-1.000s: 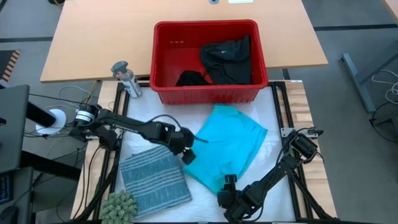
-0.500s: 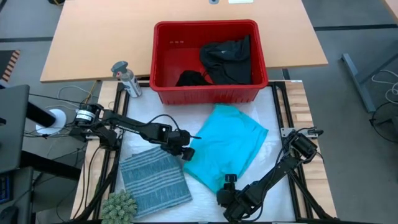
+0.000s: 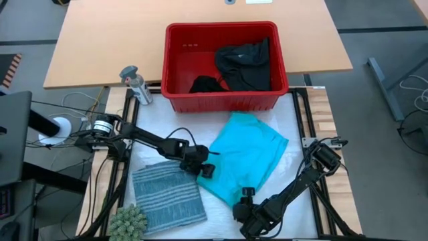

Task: Fold Laundry from Bin
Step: Fold the light blue shorts from the red organizer bin

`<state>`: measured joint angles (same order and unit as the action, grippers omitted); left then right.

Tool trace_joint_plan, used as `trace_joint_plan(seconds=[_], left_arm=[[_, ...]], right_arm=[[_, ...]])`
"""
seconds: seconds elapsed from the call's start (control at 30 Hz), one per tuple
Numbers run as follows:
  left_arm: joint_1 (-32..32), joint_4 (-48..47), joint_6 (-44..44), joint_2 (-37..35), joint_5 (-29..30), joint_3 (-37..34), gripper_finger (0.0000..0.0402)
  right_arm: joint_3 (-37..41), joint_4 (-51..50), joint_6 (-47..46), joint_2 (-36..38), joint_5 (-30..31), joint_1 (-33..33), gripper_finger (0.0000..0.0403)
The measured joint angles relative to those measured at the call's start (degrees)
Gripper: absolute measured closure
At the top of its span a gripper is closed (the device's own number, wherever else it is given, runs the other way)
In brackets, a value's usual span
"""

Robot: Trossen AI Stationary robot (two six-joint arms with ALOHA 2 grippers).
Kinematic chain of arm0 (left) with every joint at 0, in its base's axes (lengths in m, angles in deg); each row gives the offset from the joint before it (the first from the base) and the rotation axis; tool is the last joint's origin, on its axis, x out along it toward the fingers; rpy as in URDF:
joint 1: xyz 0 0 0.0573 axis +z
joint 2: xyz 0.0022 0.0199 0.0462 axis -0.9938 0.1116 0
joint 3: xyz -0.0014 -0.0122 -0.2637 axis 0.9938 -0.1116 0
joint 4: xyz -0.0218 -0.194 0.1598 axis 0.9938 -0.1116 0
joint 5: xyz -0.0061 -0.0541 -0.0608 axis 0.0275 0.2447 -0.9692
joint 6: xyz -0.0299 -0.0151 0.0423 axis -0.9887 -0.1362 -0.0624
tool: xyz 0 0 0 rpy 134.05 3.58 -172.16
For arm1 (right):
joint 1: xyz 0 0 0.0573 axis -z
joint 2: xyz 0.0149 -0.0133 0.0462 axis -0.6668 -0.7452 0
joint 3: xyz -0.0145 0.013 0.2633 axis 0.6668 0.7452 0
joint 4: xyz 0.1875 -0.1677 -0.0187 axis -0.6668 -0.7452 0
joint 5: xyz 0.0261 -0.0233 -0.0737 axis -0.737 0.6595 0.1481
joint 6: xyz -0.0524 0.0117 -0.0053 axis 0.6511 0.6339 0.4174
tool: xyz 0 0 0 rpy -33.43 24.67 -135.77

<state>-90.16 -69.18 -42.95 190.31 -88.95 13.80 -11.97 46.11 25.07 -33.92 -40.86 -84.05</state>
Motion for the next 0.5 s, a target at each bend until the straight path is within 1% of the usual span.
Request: trace_joint_plan(seconds=[0.07, 0.17, 0.27, 0.4, 0.43, 0.5], left_arm=[[0.3, 0.2, 0.0, 0.1, -0.5, 0.0, 0.0133], [0.9, 0.0, 0.2, -0.1, -1.0, -0.1, 0.0184], [1.0, 0.9, 1.6, -0.6, -1.4, -0.1, 0.0262], [1.0, 2.3, 3.7, -0.7, -1.6, -0.1, 0.0371], [1.0, 2.5, 4.0, -0.7, -1.5, -0.1, 0.0385], [1.0, 2.9, 4.4, -0.7, -1.0, -0.1, 0.0390]], right_arm=[[0.0, 0.1, -1.0, 0.0, 0.0, 0.0, 0.0221], [-0.2, 0.1, -2.9, 0.1, 0.0, 0.0, 0.0221], [-1.6, -1.0, -1.7, 0.0, 0.0, 0.0, 0.0221], [-5.2, -7.1, 1.9, -0.3, 1.0, -0.3, 0.0221], [-5.9, -9.0, 2.4, -0.3, 1.8, -0.3, 0.0221], [-7.0, -12.6, 2.7, -0.3, 3.7, -0.3, 0.0221]])
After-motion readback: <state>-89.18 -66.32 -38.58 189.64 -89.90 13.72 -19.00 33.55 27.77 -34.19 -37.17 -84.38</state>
